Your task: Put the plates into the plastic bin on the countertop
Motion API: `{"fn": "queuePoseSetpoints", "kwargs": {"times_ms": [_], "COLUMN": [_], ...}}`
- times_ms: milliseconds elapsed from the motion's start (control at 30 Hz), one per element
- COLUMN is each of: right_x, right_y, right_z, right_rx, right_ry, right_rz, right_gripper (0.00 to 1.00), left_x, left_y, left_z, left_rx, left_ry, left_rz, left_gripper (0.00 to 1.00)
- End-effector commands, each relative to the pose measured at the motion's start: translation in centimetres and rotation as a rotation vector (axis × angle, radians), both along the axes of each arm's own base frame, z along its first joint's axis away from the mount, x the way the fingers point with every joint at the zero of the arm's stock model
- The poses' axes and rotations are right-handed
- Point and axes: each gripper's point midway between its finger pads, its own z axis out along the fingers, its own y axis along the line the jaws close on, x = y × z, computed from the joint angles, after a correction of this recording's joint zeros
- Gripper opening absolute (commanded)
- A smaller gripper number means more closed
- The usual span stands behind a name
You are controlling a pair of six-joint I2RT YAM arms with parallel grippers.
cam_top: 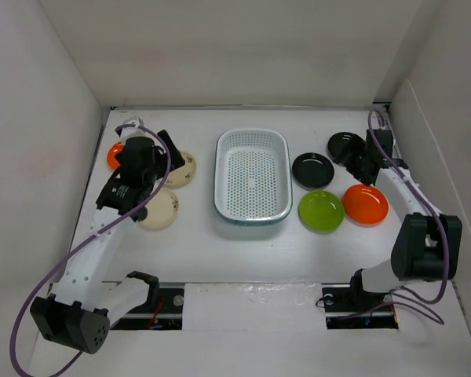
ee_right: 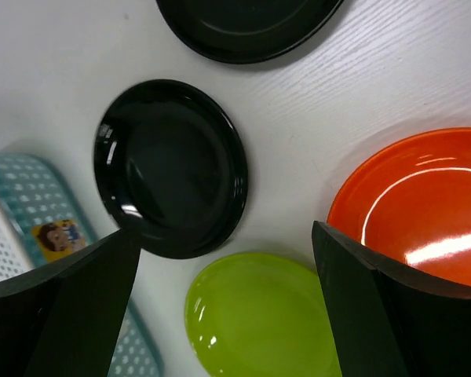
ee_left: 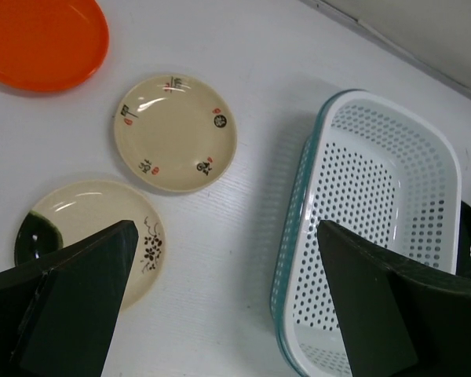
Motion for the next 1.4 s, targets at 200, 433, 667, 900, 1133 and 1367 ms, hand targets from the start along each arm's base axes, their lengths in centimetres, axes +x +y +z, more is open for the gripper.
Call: {"fn": "queuePoseSetpoints", "kwargs": {"times_ms": [200, 433, 667, 900, 1133, 1367], "right_x": [5.5, 5.9, 5.3, 5.3, 5.1, 5.7], "right_y": [2.6, 2.7, 1.5, 0.3, -0.5, -0.3], "right_z": [-2.9, -7.0, -10.0, -9.9, -10.0, -4.8], "right_rx": [0.125, 0.157, 0.136, 0.132, 0.097, 0.075], "right_ry": [-0.033, 0.046, 0.148, 0.19, 0.211, 0.102], "right_rz": [0.203, 0.185, 0.101, 0.067, 0.034, 0.008], "right_gripper": [0.87, 0.74, 0.64, 0.37, 0.0, 0.0], "left_x": [0.8, 0.5, 0.7, 0.3, 0.2, 0.3], "left_y": [-2.3, -2.2, -1.8, -0.6, -0.4, -0.3], "left_z": [0.9, 1.1, 0.6, 1.9, 2.2, 1.9], "left_rx": [-0.025, -0.027, -0.011, 0.006, 0.008, 0.014], "left_ry": [-0.013, -0.022, 0.001, -0.035, -0.045, -0.037], "left_rz": [-0.118, -0.118, -0.098, -0.046, -0.037, -0.029], "left_gripper": [1.0, 1.0, 1.0, 1.0, 1.0, 1.0]}}
